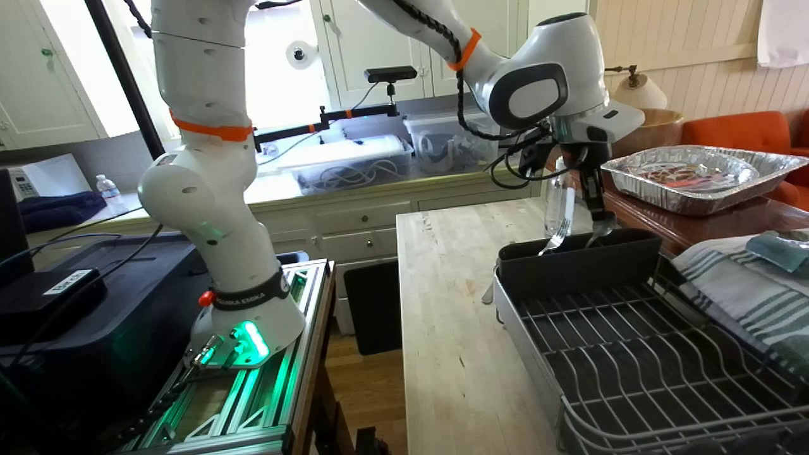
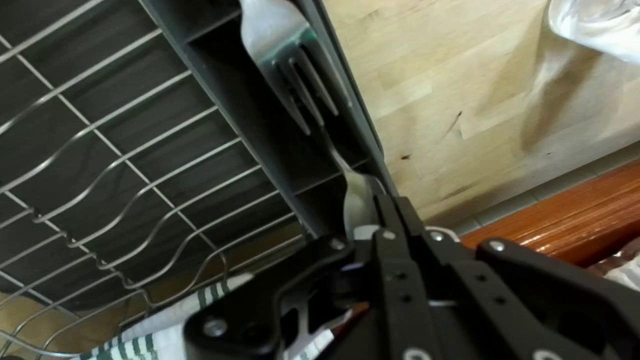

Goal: Remove the silver spoon from the drying rack and put it on the table

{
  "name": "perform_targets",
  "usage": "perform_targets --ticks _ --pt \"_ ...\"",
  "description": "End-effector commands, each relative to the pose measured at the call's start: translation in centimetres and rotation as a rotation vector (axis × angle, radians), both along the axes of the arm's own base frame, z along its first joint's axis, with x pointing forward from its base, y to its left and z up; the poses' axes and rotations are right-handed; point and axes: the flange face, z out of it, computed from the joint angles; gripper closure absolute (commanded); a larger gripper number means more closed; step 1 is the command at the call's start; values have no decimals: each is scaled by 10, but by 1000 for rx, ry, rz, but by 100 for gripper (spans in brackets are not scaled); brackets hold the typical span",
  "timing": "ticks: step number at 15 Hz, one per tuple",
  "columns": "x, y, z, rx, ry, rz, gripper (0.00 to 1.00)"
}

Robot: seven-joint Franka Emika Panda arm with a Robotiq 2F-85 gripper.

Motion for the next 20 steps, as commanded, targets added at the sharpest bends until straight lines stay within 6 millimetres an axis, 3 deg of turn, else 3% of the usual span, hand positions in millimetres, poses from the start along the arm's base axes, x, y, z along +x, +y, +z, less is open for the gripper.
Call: perform_targets --ticks 1,13,20 --pt "-13 11 20 -55 -47 38 99" --pt "-58 60 103 -310 -160 306 99" --pt "-99 102 115 -391 -100 473 99"
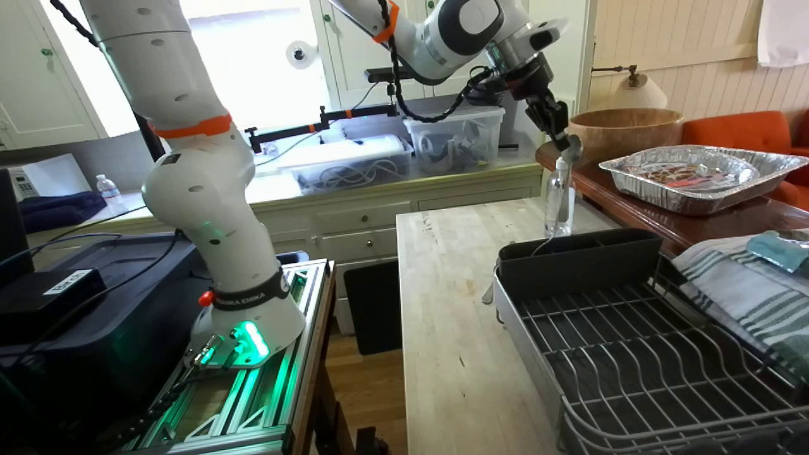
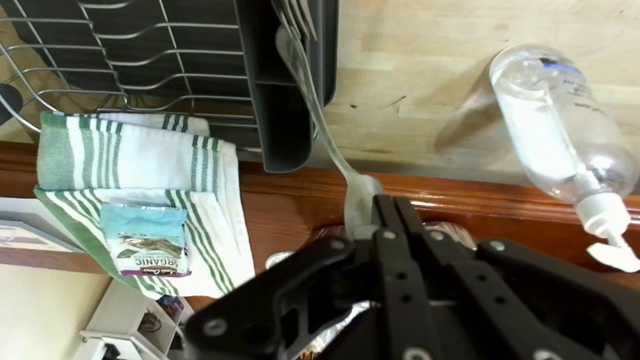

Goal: Remove the silver spoon from the drying rack and put it on the table

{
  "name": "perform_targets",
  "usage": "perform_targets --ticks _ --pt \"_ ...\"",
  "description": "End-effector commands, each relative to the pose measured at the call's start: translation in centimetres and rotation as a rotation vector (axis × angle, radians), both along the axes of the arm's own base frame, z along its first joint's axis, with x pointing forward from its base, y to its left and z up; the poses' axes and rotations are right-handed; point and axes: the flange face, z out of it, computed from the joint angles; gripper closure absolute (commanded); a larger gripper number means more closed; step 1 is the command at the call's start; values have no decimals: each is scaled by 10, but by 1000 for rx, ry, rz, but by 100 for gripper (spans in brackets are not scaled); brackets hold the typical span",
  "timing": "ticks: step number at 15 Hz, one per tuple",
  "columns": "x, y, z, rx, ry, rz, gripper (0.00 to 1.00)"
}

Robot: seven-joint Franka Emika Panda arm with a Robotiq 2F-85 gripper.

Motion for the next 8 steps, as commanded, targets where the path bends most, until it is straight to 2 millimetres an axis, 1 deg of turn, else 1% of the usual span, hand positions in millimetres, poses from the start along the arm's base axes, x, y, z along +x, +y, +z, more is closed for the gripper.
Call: perform_targets --ticks 1,4,8 --pt "-31 13 6 -93 45 62 99" --pt "-44 25 11 -155 64 103 99" --pt "-53 30 12 -236 67 127 99"
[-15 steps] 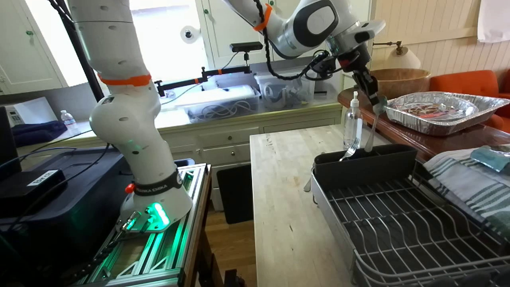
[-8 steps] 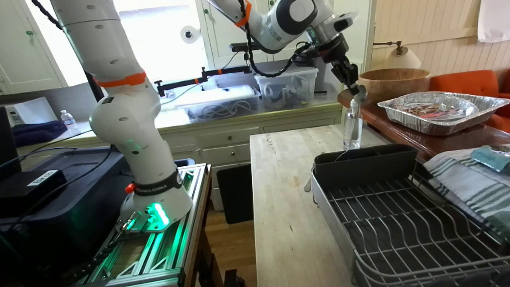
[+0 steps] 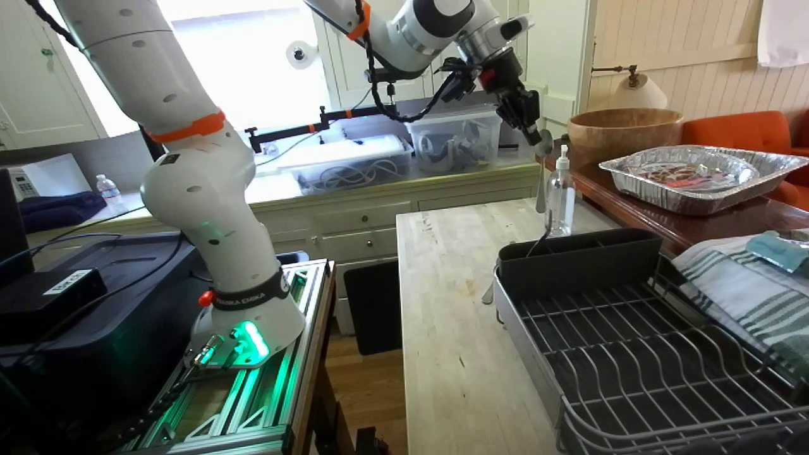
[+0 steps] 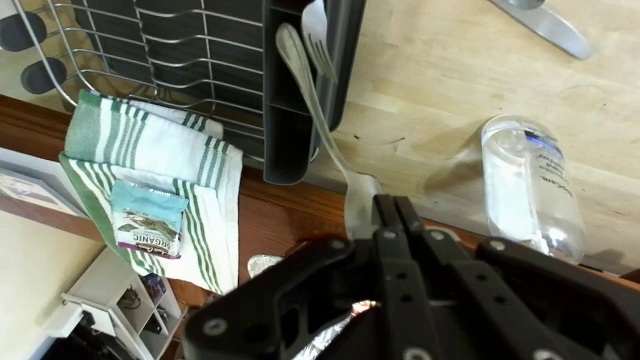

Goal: Remove the silver spoon from the drying rack and put it on the table

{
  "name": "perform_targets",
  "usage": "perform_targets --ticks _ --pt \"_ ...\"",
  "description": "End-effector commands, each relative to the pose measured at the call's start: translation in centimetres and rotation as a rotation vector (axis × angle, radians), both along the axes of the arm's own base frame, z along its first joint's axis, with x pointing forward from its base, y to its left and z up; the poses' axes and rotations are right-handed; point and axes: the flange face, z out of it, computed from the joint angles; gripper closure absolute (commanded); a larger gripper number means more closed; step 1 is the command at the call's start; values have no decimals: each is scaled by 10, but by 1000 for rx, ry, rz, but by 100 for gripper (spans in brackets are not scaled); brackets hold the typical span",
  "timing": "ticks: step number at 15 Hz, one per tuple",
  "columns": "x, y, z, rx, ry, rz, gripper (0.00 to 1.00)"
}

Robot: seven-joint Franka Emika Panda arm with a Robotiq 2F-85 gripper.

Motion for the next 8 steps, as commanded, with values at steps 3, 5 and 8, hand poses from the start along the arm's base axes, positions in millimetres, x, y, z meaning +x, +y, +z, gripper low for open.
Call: perform_targets --ticks 3,5,8 --pt "-19 -3 -1 -95 35 20 99" --pt "-24 -2 -6 -89 87 32 99" --pt "-32 3 -16 -96 172 69 99"
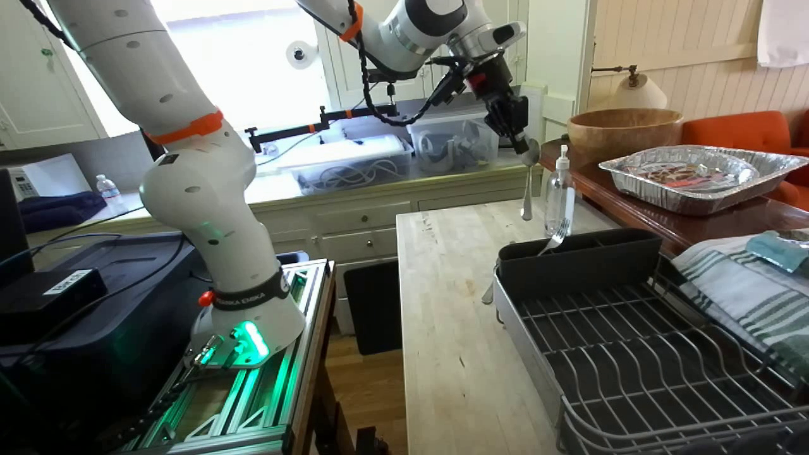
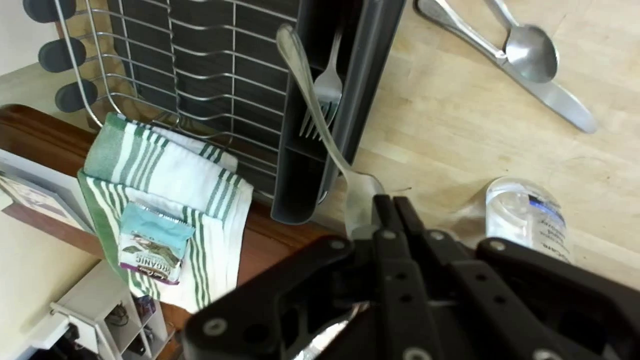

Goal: Remove the silver spoon from the drying rack and put it on the table

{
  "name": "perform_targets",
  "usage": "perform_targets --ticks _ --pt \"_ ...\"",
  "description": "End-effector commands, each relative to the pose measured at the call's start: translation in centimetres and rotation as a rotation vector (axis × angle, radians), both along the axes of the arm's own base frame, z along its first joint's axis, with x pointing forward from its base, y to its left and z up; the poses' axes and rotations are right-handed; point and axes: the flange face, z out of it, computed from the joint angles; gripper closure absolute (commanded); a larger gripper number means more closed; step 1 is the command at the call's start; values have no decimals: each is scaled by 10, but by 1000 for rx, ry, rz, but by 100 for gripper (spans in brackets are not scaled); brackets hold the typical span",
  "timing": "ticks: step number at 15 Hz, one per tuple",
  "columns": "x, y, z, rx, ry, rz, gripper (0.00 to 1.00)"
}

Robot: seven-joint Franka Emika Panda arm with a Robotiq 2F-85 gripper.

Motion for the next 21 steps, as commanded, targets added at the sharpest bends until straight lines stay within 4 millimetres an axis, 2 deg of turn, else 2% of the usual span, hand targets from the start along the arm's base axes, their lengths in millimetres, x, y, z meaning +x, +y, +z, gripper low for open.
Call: perform_targets --ticks 1,11,21 --pt "-18 6 -9 -10 102 45 99" --pt "-37 35 -47 -42 312 140 99" --pt "-26 45 -123 -29 420 140 99"
